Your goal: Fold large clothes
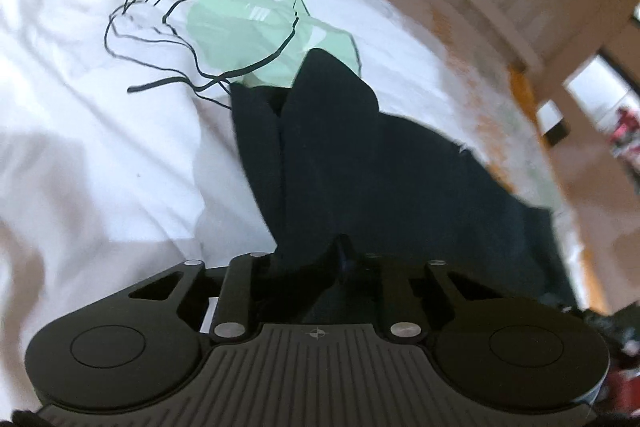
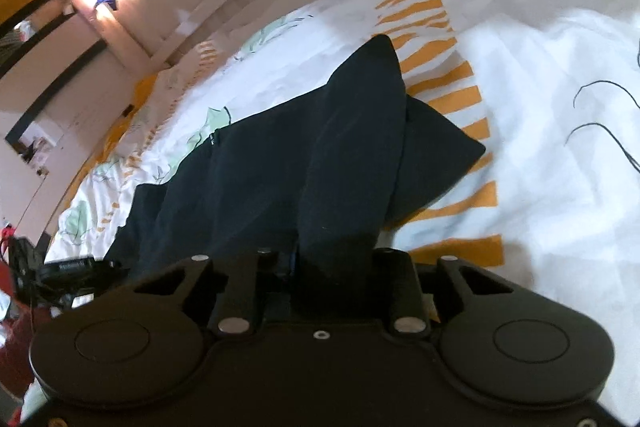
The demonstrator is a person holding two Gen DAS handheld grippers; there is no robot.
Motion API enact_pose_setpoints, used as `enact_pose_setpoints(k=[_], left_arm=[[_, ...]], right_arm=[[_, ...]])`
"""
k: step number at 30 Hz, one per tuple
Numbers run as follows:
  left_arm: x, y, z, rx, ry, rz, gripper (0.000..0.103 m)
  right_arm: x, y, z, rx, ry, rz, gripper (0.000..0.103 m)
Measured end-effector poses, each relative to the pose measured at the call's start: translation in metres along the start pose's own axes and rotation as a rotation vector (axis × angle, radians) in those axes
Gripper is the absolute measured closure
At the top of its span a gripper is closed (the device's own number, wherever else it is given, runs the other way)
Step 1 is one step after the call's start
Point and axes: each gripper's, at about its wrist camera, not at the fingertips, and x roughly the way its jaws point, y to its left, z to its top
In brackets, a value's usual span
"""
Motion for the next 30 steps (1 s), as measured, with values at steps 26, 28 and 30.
enact_pose_setpoints(k=[26,28,30], left_arm=[[-0.047,-0.035,-0.100,0.066,0.066,-0.009,0.071],[-0.042,-0.026,-0.103,0.051,0.052,0.000,0.060],[-0.038,-0.020,-0.105,0.051,0.035,-0.004,0.056]], right_arm=[[-0.137,-0.029,-0.064,-0.019,0.136,-0.224,0.044],[-0.133,-0.042,-0.060,0.053,0.110,-0.187,0.043],[-0.131,-0.046,-0.052,0.070,0.061,-0.159,0.043]])
